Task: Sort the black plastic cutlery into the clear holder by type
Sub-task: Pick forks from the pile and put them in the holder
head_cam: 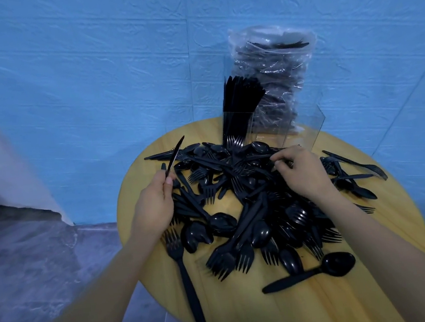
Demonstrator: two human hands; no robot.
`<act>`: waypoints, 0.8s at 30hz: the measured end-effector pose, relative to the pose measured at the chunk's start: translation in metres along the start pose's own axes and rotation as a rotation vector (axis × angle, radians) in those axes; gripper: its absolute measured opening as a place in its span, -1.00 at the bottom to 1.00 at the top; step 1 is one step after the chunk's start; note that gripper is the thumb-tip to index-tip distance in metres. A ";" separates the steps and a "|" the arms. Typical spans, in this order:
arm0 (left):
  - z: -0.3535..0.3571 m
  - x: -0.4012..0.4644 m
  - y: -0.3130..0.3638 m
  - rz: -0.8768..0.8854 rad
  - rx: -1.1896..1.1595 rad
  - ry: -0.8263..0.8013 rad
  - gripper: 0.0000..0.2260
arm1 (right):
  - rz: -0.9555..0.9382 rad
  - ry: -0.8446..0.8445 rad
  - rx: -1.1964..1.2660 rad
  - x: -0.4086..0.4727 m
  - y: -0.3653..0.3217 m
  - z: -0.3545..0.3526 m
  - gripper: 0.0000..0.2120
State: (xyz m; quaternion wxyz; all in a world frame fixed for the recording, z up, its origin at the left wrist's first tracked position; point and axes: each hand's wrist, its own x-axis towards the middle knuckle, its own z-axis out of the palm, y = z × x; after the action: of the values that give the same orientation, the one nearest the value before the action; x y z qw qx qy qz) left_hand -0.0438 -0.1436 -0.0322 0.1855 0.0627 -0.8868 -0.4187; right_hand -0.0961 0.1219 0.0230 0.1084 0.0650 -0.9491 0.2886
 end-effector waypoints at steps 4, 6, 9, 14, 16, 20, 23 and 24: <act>-0.003 0.000 0.002 0.011 -0.007 0.050 -0.79 | -0.076 -0.002 0.014 -0.019 0.000 -0.008 -0.82; -0.004 -0.002 0.006 0.039 -0.003 0.070 -0.78 | -0.099 -0.036 0.016 -0.031 0.000 -0.011 -0.82; -0.006 -0.010 0.015 0.081 0.010 0.110 -0.79 | -0.115 -0.071 0.014 -0.048 0.003 -0.016 -0.81; -0.012 -0.045 0.033 0.149 0.029 0.109 -0.76 | -0.118 -0.075 0.025 -0.078 0.011 -0.024 -0.79; -0.011 -0.062 0.038 0.185 0.051 0.067 -0.76 | -0.130 -0.097 0.012 -0.091 0.014 -0.025 -0.77; 0.002 -0.086 0.040 0.280 0.170 -0.036 -0.75 | -0.134 -0.096 -0.080 -0.114 0.022 -0.025 -0.71; 0.017 -0.093 0.044 0.277 0.211 -0.057 -0.73 | -0.135 -0.040 -0.152 -0.131 0.025 -0.024 -0.66; 0.022 -0.093 0.046 0.272 0.223 -0.043 -0.74 | -0.133 -0.039 -0.182 -0.136 0.025 -0.022 -0.64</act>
State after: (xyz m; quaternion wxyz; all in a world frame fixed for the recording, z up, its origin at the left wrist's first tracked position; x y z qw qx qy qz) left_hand 0.0360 -0.0737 -0.0357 0.2131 -0.0467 -0.9318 -0.2900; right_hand 0.0345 0.1634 -0.0061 0.1141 0.1232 -0.9669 0.1920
